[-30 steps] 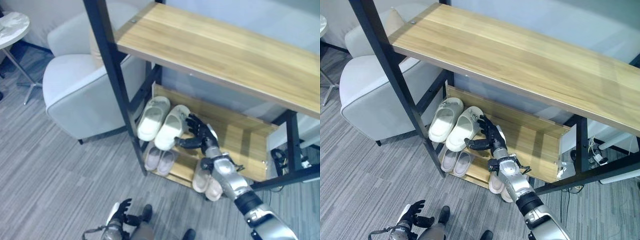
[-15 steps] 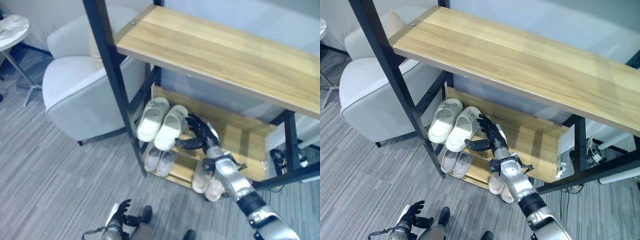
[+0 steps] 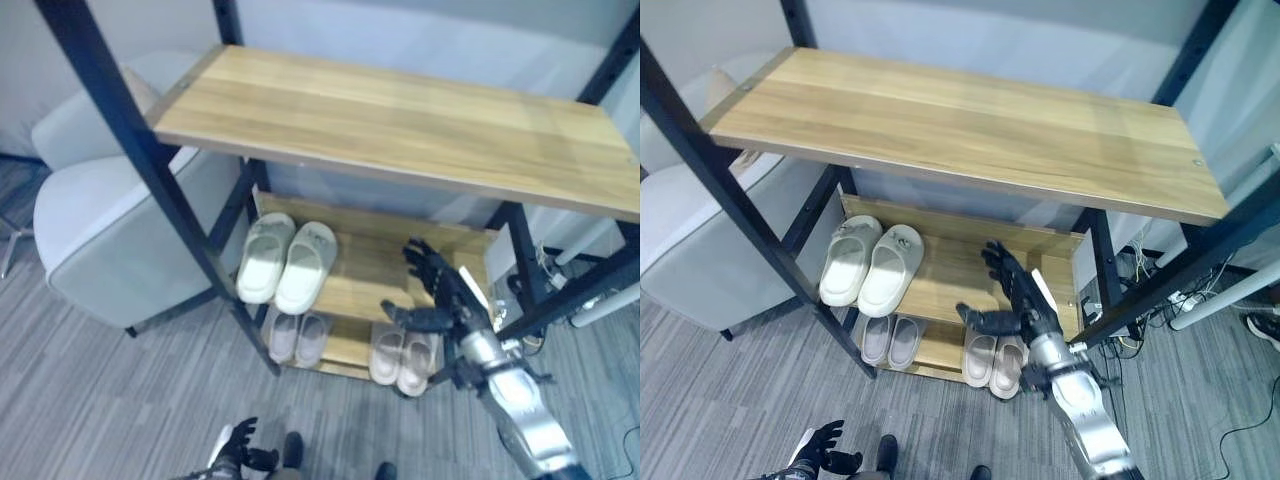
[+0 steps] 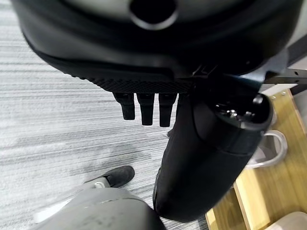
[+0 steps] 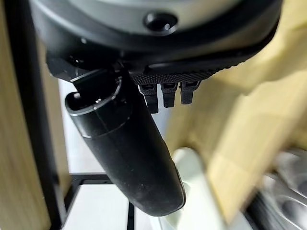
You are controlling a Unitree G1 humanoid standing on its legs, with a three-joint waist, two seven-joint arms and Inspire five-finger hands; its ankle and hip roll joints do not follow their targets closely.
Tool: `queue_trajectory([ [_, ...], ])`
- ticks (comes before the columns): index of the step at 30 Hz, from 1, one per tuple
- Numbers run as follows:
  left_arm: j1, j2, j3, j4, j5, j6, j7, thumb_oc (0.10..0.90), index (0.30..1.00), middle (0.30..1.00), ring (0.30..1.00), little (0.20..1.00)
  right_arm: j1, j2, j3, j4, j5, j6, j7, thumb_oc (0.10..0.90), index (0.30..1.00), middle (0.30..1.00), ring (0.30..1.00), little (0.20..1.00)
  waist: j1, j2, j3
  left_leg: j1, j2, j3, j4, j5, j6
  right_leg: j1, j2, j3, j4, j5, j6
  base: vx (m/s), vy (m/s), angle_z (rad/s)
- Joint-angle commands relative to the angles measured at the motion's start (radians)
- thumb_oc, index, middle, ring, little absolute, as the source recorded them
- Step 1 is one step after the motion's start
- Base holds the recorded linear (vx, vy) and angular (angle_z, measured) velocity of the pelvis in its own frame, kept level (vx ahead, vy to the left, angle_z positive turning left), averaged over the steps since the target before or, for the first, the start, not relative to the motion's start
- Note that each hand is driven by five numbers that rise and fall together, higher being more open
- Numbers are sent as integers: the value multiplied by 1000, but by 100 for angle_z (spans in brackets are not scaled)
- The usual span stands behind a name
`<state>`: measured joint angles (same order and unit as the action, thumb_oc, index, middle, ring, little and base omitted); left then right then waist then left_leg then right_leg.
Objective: Arrange the slippers neatly on the shoe rack.
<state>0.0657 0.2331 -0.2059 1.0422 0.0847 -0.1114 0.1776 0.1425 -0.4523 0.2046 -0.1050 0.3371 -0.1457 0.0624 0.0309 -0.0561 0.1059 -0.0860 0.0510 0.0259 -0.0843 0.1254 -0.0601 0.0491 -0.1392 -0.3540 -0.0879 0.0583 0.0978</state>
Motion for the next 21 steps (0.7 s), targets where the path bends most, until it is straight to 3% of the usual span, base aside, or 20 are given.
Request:
queue_trajectory([
  [1, -56, -55, -35, 77, 0, -42, -25, 800, 900, 900, 900, 900, -7, -42, -47, -151, 11, -110, 56, 800, 900, 900, 900, 900, -10, 7, -50, 85, 15, 40, -3, -139, -33, -22, 1, 15, 15, -51, 47, -76, -63, -6],
  [5, -45, -70, -38, 96, 8, -48, -46, 800, 900, 900, 900, 900, 136, -72, -45, -94, -105, -91, 98, 800, 900, 900, 900, 900, -51, 23, -52, 83, 27, 64, -3, -125, -42, -37, 14, 45, 7, -48, 47, -71, -53, -15],
  [11, -46, -77, -47, 107, 15, -46, -53, 800, 900, 900, 900, 900, 159, -62, -20, 63, -224, -75, 63, 800, 900, 900, 900, 900, -63, 31, -53, 84, 33, 77, -3, -120, -46, -38, 21, 58, 3, -50, 45, -36, -34, -18],
  [13, -52, -84, -76, 101, 17, -41, -44, 800, 900, 900, 900, 900, 118, -9, 26, 381, -339, -51, -35, 800, 900, 900, 900, 900, -65, 42, -49, 90, 41, 89, -3, -111, -48, -35, 27, 67, 1, -53, 43, -61, -86, -11],
  [21, -56, -73, -121, 80, 27, -35, -31, 800, 900, 900, 900, 900, -9, 60, 82, 797, -438, -27, -148, 800, 900, 900, 900, 900, -44, 54, -47, 102, 51, 89, -3, -100, -50, -19, 35, 72, 1, -63, 39, -24, -56, -7],
])
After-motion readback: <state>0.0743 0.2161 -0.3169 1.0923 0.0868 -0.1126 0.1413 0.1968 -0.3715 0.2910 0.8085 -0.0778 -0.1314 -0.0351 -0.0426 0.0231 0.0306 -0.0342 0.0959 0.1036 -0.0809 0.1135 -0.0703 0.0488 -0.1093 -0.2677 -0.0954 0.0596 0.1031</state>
